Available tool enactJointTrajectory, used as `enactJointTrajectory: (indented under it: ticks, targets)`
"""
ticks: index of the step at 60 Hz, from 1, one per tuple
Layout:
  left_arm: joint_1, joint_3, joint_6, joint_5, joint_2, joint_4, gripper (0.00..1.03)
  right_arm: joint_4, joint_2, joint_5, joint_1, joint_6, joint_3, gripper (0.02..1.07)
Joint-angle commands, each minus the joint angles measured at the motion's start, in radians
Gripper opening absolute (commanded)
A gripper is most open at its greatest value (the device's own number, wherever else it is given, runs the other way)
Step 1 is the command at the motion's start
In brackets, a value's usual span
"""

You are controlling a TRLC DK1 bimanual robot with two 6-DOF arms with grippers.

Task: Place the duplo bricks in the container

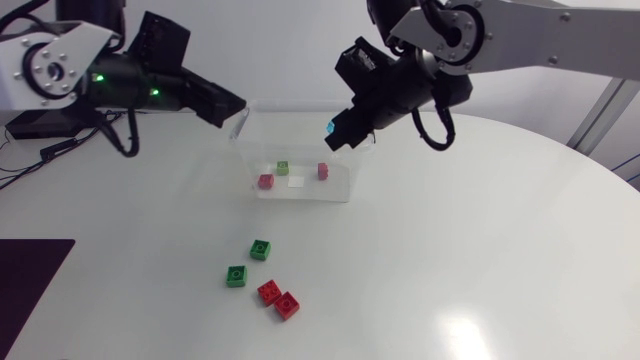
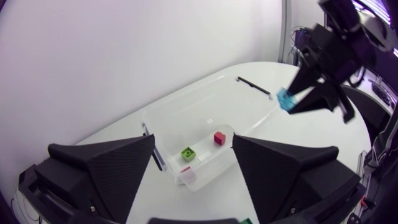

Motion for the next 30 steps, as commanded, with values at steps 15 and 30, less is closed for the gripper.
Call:
enactJointTrajectory:
  ticks: [15, 30]
  targets:
    - [0.044, -0.357, 0.267, 0.1, -0.218, -0.149, 0.9, 0.013, 0.214, 0.012, -0.041, 0.058, 0.217, 0.21]
    - [0.024, -0.524, 0.421, 0.113, -0.216, -0.177, 0.9, 0.012, 0.334, 0.061, -0.048, 0.057, 0.307, 0.8]
